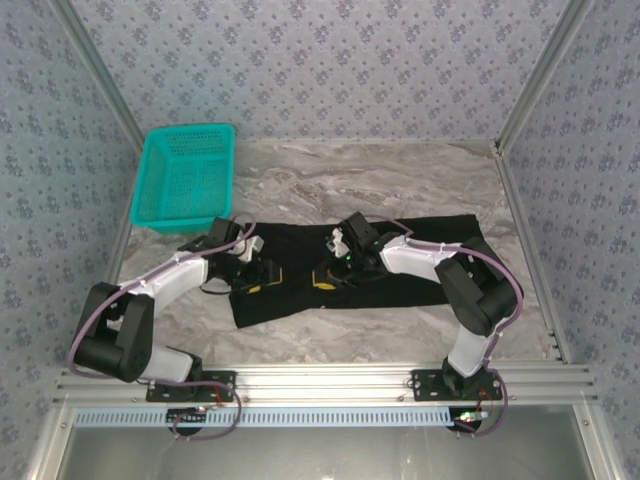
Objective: Fold the inside-out t-shirt
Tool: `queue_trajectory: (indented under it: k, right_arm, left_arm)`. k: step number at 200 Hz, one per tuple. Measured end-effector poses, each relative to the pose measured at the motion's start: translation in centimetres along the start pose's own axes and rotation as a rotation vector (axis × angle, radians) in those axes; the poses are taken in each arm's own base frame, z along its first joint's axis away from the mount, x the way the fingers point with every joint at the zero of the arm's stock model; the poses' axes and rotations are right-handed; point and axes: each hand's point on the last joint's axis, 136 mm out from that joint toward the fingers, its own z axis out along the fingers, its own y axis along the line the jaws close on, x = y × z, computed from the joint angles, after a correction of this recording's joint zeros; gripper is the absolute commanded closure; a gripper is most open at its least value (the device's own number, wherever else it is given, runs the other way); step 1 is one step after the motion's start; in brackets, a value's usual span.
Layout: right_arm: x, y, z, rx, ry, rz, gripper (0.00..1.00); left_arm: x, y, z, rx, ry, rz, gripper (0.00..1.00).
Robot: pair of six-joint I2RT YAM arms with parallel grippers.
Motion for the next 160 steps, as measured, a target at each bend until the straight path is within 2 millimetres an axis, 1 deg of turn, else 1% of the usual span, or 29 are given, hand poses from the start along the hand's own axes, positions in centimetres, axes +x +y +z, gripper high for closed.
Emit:
queue_trajectory:
  k: [6,18,26,47,57,81,92,102,114,129,133,137,143,147,160]
  right_arm:
    - [0.0,0.0,0.0,0.000,0.000,0.001,0.87]
    - [0.0,0.0,0.0,0.000,0.000,0.001,0.87]
    - [0.0,0.0,0.0,-0.001,0.001,0.000,0.87]
    - [0.1,0.3,-0.3,-0.005,0.000,-0.002,0.87]
    - [0.2,0.4,-0.4,-0.006,0.000,-0.003,0.86]
    - [0.2,0.9,-1.1,-0.014,-0.009,-0.008,0.86]
    - [0.1,1.1,-1.4,-0.022,-0.015,-0.010,0.85]
    - [0.0,1.0,-1.6,-0.027,-0.015,-0.006,0.85]
    - [0.0,0.8,-1.7,-0.031,-0.012,0.005,0.81]
    - [0.2,0.2,-1.8,-0.029,-0.001,0.026,0.77]
    - [0.4,0.0,-1.9,-0.024,0.004,0.036,0.75]
    - [0.4,-0.3,-1.9,-0.019,0.008,0.041,0.73]
    - [0.5,-0.6,-2.0,-0.011,0.012,0.051,0.69]
    - [0.6,-0.9,-2.1,0.000,0.015,0.060,0.66]
    - [0.7,-2.0,-2.4,0.042,0.015,0.066,0.61]
  left_arm:
    - [0.3,-0.1,-0.2,0.002,0.016,-0.010,0.58]
    - [0.7,-0.6,-0.5,0.014,0.045,-0.020,0.71]
    - [0.9,-0.9,-0.8,0.020,0.061,-0.035,0.75]
    - [1.4,-1.3,-1.4,0.019,0.100,-0.066,0.82]
    - [1.4,-1.2,-1.7,0.012,0.112,-0.082,0.83]
    - [1.9,-0.1,-1.8,-0.028,0.139,-0.136,0.87]
    - [2.0,0.5,-1.8,-0.048,0.146,-0.153,0.93]
    - [2.0,1.0,-1.8,-0.069,0.145,-0.166,0.95]
    - [1.9,1.6,-1.8,-0.097,0.138,-0.179,0.96]
    - [1.8,2.5,-1.8,-0.128,0.128,-0.191,0.93]
    - [1.8,2.7,-1.8,-0.136,0.126,-0.196,0.90]
    - [1.8,3.0,-1.9,-0.148,0.125,-0.200,0.84]
    - [1.8,3.3,-1.9,-0.165,0.123,-0.205,0.71]
    - [1.8,3.6,-1.9,-0.175,0.121,-0.201,0.64]
    - [1.7,4.0,-2.0,-0.201,0.112,-0.211,0.53]
